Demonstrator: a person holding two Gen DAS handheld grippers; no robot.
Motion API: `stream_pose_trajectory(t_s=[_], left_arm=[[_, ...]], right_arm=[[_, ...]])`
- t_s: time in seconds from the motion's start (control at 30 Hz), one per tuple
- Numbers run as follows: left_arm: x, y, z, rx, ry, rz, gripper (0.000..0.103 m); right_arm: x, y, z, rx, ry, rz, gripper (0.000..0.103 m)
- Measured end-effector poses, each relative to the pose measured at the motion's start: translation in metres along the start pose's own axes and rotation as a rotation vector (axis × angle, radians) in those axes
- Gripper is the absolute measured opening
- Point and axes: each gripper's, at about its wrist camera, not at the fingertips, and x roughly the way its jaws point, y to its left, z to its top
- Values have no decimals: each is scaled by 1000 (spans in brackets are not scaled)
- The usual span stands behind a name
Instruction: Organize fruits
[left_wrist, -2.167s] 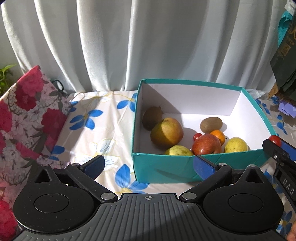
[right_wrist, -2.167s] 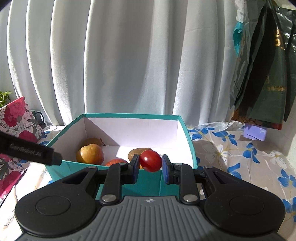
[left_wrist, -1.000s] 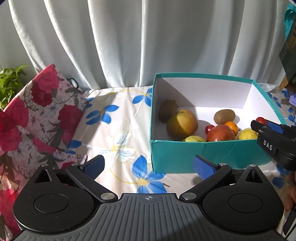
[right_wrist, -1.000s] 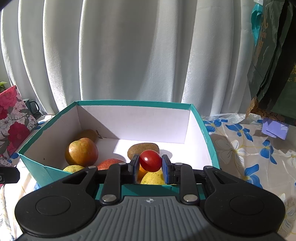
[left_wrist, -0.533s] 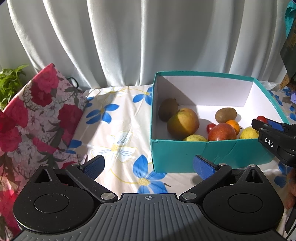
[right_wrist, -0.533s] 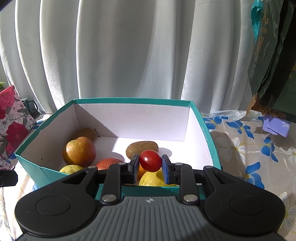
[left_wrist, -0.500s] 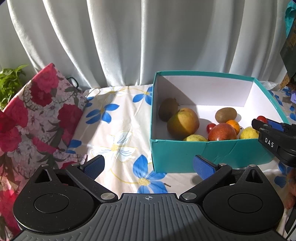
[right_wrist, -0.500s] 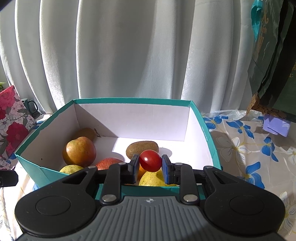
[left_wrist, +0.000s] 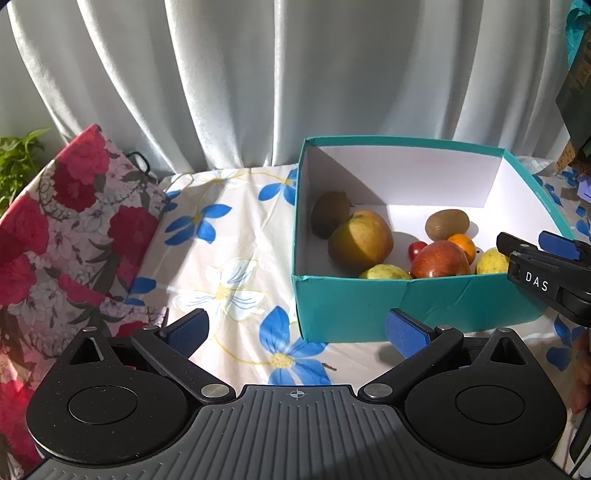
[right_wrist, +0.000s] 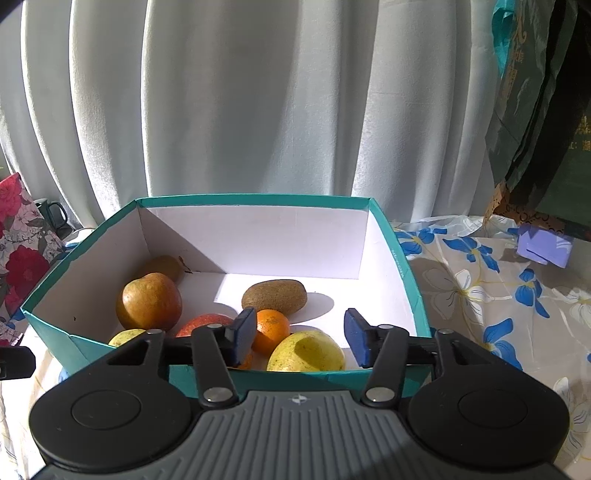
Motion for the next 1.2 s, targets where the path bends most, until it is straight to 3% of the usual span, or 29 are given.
stream_pose_trajectory(t_s=[0.03,0.07,0.3,0.4,0.93,1.2], left_arm=[[0,0,0,2,2,-3,103],[1,0,0,2,4,-4,103],[3,-3,-2,14,29,-25,103],[2,-6,-2,26,29,-34,103],[-6,-16,-2,59,32,-107,103],[-11,-18,0,73,33,-131,103]], right_arm=[[-1,-1,0,5,0,-3,72],[-3,-1,1,9,-3,1,76],[-15,0,-1,0,-13,-14,90],[-23,0,0,2,-6,-25,103],[-68,9,-16,0,147,-87,103],[-58,9,-16,45,354,-96,103]])
